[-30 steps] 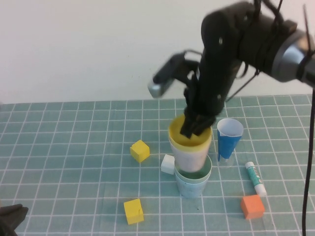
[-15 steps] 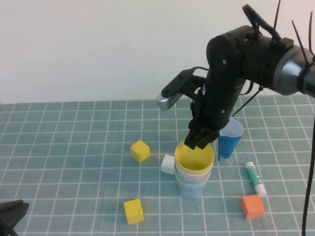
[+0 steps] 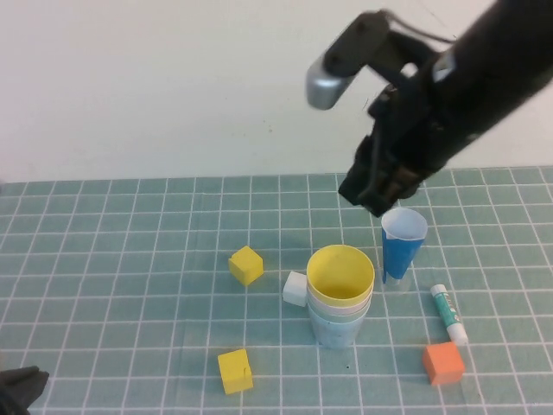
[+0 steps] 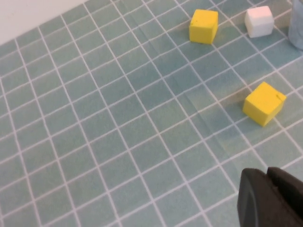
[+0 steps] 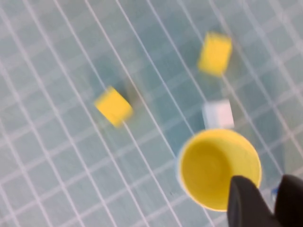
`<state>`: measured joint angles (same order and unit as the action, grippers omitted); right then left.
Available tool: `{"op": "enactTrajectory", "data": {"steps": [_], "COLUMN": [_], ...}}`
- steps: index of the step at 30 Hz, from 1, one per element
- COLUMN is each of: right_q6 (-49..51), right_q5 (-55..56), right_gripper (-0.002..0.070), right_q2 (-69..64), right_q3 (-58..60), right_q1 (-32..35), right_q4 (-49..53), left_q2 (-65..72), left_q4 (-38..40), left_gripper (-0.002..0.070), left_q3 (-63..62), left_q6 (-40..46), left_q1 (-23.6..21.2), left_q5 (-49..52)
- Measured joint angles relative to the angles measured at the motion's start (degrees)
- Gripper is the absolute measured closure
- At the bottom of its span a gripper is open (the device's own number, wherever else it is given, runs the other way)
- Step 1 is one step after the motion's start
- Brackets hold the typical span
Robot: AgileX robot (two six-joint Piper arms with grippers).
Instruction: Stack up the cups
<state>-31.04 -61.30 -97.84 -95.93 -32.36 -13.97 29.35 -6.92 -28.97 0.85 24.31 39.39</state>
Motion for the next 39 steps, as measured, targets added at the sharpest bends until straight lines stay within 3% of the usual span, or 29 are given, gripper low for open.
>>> {"op": "enactTrajectory", "data": {"steps": [4,11,18,26,39], "right_q6": [-4.2,-16.5,-33.9,-54.3,-56.5], "right_q5": [7.8,24.1,28.0,29.8,32.3], "right_gripper": [0.0580,0.0593,0.0593,0.0593,0.0594], "right_q2": [13.2,33.6,46.6,52.1,47.6], "right_q3": [12.9,37.1,52.7,60.1,61.6], "right_q1": [0.0,-0.3,-0.3,-0.3,-0.3], "right_q4": [-4.4,-14.7,-27.7,-45.1,-48.9], "left_q2": [-0.3,-7.6,-21.6,-30.2,-30.4], "left_q4": [3.4,11.2,12.0,12.2,12.2], "left_gripper": [0.0677,0.0677,0.0677,0.0677,0.0677], "left_q3": [0.0,0.0,0.0,0.0,0.0], "left_q6": [-2.4,0.3,1.4,1.4,1.5], "left_q1": [0.0,0.0,0.0,0.0,0.0], "left_q5": [1.0,3.7,6.9,10.5,12.6]}}
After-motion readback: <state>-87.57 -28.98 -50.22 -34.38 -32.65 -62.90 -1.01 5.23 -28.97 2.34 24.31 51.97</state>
